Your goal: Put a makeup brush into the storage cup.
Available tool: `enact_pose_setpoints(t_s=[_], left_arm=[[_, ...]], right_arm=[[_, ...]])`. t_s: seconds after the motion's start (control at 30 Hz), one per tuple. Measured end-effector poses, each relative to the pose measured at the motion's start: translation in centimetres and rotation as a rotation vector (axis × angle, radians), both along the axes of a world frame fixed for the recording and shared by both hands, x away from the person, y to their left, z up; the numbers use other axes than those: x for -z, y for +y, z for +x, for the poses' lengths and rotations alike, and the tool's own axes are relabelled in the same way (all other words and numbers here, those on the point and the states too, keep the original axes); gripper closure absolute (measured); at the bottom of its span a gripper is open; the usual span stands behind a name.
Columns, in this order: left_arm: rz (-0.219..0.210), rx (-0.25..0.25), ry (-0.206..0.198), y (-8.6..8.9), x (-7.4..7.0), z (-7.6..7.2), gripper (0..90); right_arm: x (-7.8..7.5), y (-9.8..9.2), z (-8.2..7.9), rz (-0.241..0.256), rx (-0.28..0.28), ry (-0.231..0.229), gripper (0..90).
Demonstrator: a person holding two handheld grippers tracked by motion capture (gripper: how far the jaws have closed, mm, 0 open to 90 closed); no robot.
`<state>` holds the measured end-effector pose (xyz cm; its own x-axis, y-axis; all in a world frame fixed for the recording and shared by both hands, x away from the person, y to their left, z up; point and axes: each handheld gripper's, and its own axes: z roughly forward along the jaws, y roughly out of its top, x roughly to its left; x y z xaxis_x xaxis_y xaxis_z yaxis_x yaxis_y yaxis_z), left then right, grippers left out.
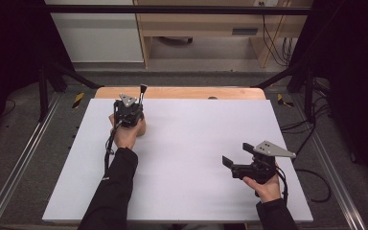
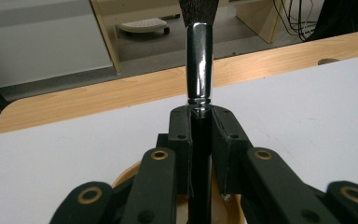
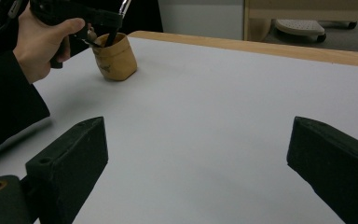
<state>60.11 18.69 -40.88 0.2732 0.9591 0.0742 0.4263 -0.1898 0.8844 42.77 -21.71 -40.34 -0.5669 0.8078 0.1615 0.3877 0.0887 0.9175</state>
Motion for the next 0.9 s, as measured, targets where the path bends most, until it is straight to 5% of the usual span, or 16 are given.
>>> enact_pose_setpoints(t_s=[0.4,0.9], left_arm=[[0.035,-0.008,0.06,-0.24,0.32,-0.01,78.5],[0.025,-0.003,0.099,-0.13,0.53,-0.1,78.3]], right_arm=[[-0.11,0.06,-0.06,0.003,-0.002,-0.003,5.7],[-0.26,0.1,-0.13,0.012,0.005,-0.001,5.9]])
